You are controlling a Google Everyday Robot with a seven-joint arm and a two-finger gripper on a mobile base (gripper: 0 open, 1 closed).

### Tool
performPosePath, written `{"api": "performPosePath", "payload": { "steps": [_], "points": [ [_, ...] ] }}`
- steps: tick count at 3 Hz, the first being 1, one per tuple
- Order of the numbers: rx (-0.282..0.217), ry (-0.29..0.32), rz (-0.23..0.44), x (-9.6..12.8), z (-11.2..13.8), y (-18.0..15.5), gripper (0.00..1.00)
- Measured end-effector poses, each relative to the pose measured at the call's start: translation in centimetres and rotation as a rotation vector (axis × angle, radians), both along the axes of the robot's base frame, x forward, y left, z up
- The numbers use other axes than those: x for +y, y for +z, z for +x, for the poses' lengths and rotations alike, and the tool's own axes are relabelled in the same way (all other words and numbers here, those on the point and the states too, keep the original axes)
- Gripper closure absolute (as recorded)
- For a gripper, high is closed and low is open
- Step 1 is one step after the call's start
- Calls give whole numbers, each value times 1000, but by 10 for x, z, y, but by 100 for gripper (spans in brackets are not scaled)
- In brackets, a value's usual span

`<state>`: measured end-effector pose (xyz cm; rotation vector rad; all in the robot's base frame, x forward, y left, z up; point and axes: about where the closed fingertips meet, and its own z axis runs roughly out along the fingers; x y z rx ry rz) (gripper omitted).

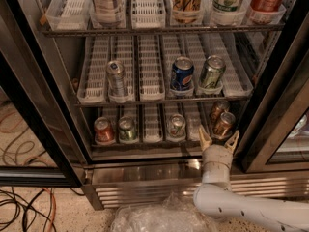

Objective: Pick orange can from bottom shelf of fridge

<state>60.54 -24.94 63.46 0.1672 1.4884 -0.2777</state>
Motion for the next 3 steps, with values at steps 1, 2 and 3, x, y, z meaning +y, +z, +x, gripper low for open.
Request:
{"api": "performPosePath", "payload": {
  "steps": [1,2,3],
  "points": [
    [1,-2,17,-5,2,-1,25],
    [11,5,46,-14,9,-6,25],
    [21,22,60,-16,17,-10,25]
  ]
}}
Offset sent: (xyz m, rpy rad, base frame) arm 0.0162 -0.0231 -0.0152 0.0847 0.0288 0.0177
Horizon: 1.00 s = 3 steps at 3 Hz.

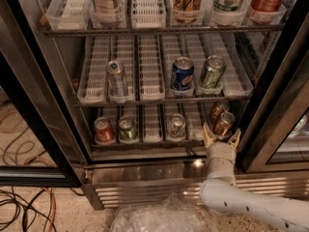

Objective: Pick orange can from bottom shelf of fridge

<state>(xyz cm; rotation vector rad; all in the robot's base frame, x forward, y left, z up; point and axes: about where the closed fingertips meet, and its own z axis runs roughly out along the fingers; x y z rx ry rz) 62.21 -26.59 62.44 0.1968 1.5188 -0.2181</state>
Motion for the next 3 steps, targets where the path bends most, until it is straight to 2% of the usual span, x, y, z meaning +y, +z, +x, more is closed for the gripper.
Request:
{"api": "performPosePath", "payload": {
  "steps": [1,2,3],
  "points": [
    [10,20,8,0,5,-4,25],
    [2,53,20,-3,31,-5,25],
    [-2,48,17,-7,39,-2,25]
  ]
}}
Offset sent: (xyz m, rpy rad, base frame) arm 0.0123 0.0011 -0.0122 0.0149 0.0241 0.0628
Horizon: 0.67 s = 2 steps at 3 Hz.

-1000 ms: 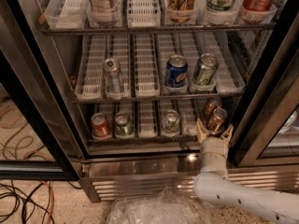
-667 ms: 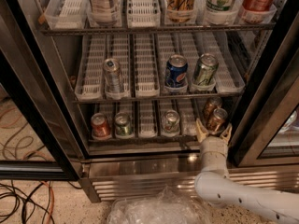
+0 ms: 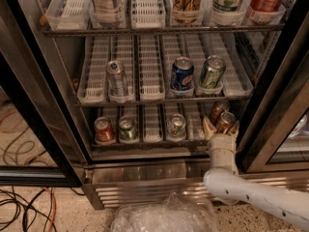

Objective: Pick orange can from bottom shelf of fridge

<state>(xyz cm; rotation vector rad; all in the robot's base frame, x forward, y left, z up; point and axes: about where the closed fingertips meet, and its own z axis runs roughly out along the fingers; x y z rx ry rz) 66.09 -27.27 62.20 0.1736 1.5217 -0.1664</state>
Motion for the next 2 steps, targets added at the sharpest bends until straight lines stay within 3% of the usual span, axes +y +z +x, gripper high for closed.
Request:
{"api": "performPosePath", "payload": {
  "steps": [2],
  "points": [
    [15,-24,-8,-11,10,-4,26]
  ]
}}
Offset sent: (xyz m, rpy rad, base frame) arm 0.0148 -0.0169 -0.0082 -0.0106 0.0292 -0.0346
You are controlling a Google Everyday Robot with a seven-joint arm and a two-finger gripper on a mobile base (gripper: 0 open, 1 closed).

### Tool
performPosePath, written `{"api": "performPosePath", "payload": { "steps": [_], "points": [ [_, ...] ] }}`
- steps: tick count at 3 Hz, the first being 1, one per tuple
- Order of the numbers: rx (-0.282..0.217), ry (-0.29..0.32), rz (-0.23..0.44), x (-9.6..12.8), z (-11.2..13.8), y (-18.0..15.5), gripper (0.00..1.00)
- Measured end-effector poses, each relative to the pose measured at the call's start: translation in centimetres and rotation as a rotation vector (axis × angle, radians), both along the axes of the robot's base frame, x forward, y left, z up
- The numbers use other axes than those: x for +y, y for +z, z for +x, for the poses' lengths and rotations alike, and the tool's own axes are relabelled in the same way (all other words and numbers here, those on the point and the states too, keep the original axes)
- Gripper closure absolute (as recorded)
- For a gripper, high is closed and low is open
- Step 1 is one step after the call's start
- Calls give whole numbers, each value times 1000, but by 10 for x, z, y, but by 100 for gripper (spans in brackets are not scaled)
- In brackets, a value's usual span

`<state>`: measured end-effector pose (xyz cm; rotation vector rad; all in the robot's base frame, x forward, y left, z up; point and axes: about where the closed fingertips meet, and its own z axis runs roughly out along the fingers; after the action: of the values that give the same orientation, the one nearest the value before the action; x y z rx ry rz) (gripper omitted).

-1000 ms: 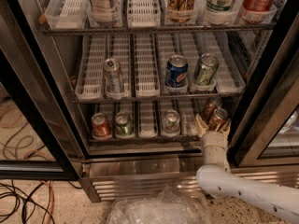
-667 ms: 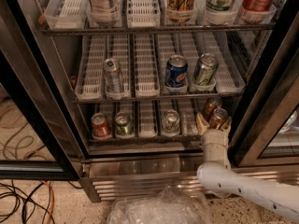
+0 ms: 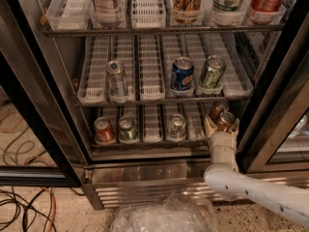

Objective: Pick orange can from bottom shelf of fridge

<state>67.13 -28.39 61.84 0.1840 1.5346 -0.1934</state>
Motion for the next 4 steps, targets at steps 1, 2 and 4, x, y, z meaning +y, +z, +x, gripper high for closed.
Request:
{"api": "performPosePath", "payload": {
  "steps": [1,2,4],
  "points": [
    [17,7,-6,1,8,-5,25],
    [36,5,-3,-1,13,-12,25],
    [45,-6,4,-3,16,-18,67]
  ]
}}
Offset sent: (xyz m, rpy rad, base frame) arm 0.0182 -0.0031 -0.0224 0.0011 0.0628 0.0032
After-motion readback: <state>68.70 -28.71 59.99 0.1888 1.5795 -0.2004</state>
